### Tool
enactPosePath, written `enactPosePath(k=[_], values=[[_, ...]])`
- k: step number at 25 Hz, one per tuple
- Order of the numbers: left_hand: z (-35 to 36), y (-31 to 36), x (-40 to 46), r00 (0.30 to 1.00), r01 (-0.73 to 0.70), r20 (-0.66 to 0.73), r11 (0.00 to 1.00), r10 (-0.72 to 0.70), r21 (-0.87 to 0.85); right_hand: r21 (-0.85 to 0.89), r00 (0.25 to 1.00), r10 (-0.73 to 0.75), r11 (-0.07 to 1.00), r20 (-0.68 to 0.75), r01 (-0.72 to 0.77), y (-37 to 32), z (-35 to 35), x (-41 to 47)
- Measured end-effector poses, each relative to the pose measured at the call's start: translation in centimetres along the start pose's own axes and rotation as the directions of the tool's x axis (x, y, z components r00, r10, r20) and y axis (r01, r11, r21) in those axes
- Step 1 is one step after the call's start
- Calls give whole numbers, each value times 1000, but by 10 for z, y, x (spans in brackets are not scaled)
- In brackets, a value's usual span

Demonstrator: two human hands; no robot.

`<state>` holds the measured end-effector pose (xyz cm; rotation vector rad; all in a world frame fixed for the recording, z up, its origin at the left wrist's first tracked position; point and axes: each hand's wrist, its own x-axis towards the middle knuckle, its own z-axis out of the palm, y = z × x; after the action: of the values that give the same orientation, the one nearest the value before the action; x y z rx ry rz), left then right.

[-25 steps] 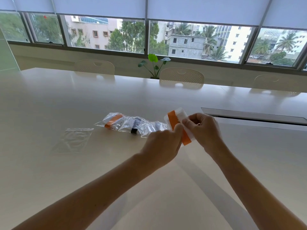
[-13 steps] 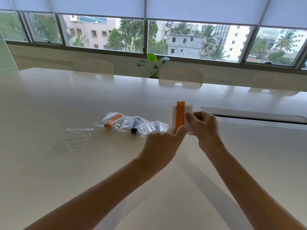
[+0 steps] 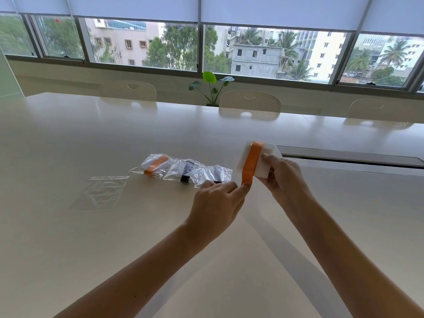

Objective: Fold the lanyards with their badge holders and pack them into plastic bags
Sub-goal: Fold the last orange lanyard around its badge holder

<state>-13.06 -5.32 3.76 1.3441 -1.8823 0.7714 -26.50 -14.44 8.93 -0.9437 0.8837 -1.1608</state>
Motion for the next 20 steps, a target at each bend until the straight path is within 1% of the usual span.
enactPosePath(k=[2, 4, 7, 8, 10, 12, 14, 17, 19, 20], values=[[1, -4, 0, 1000, 22, -15, 999, -23, -27, 94, 997, 73, 993, 26, -75, -1, 0, 1], [2, -7, 2, 999, 27, -37, 999, -28, -42, 131, 992, 119, 984, 39, -123, -1, 2, 0], [0, -12, 5, 996, 15, -89, 1000, -16, -20, 170, 991, 132, 976, 23, -134, 1, 3, 3], [0, -14, 7, 994, 24, -103, 1000, -26, -19, 177, 990, 135, 974, 41, -140, 1, 3, 3], [-2, -17, 13, 993, 63, -101, 997, -66, -42, 201, 976, 195, 957, 99, -212, 0, 4, 1], [-6, -21, 20, 995, 73, -64, 995, -77, -64, 194, 954, 269, 937, 133, -291, -2, 4, -1], [-7, -25, 26, 998, 46, -29, 994, -49, -95, 186, 940, 303, 926, 157, -330, -3, 2, -1], [-6, -35, 33, 996, 83, 32, 967, -77, -240, 159, 928, 318, 923, 192, -349, -6, 2, -1], [-5, -44, 38, 994, 110, 52, 947, -99, -302, 88, 913, 340, 926, 225, -367, -8, 1, -1], [-5, -48, 40, 994, 111, 48, 941, -101, -321, 21, 904, 350, 930, 247, -366, -11, -1, -2]])
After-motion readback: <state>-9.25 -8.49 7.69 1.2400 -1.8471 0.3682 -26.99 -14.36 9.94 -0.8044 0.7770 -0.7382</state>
